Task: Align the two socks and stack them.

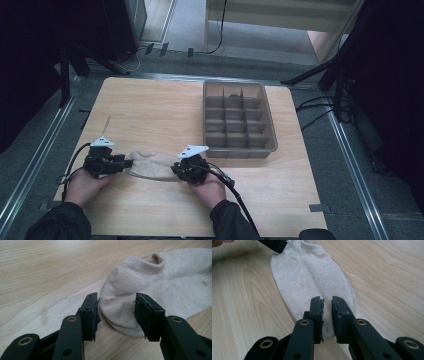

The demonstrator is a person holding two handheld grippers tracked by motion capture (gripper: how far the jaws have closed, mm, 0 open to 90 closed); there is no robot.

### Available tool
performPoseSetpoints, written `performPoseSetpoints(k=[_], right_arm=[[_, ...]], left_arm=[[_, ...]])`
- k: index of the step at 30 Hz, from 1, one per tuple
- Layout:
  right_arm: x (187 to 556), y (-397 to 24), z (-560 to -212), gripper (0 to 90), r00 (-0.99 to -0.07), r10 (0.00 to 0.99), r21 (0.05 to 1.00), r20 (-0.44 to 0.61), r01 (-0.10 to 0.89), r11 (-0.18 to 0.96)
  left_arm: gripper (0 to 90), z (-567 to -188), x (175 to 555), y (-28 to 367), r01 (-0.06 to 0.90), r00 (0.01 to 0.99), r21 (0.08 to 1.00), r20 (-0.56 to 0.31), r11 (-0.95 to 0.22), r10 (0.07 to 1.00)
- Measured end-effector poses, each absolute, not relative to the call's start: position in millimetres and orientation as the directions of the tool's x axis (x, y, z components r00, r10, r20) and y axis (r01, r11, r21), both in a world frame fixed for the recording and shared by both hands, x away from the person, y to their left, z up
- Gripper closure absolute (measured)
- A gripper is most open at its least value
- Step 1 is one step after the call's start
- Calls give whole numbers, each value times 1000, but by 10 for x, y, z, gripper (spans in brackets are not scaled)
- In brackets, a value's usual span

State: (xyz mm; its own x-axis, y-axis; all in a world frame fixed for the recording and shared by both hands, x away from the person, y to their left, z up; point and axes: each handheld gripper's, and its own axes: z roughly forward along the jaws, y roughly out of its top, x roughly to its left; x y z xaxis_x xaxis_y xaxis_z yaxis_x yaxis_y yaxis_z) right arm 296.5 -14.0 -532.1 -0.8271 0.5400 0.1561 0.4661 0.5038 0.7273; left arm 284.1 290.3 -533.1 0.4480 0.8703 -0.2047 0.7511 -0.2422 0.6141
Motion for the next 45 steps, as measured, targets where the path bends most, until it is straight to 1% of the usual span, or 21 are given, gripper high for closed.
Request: performPoseSetpoints(k=[5,7,10,13,15,19,25,28,32,35,39,43,45], right_arm=[[2966,-121,-5376,784,-830,537,715,154,468,519],[2967,-103,-5404,779,-831,534,711,153,468,525],[2957,-89,-5421,747,-839,524,715,146,455,530],[2942,-78,-5419,740,-845,518,715,131,442,542],[2943,-79,-5422,740,-849,514,717,124,434,545],[2941,-78,-5427,739,-849,515,720,121,432,543],[2931,-72,-5427,736,-846,520,721,117,433,542],[2927,-69,-5423,729,-846,521,719,115,432,544],[2915,-59,-5409,728,-847,519,716,111,430,550],[2918,-54,-5394,750,-846,520,712,118,437,549],[2922,-38,-5362,773,-849,513,716,129,437,544],[2930,-9,-5324,838,-850,506,717,146,444,538],[2933,19,-5316,854,-850,504,712,155,450,539]], left_arm=[[529,-5347,2836,2872,744,458,620,-199,-250,866],[531,-5354,2824,2864,733,465,628,-181,-262,867],[523,-5357,2804,2832,716,479,634,-142,-292,866],[521,-5358,2792,2801,707,484,635,-113,-312,868],[539,-5363,2785,2786,699,486,639,-97,-320,868],[618,-5359,2787,2752,695,489,638,-83,-331,868],[762,-5337,2808,2729,722,489,613,-125,-320,863],[794,-5315,2837,2742,752,477,584,-161,-307,864],[812,-5300,2858,2770,772,469,565,-194,-292,862],[817,-5288,2865,2806,786,458,557,-231,-270,858],[818,-5250,2853,2838,784,452,568,-247,-250,857],[818,-5214,2840,2843,791,451,563,-270,-241,851],[818,-5195,2835,2847,793,449,562,-278,-235,849]])
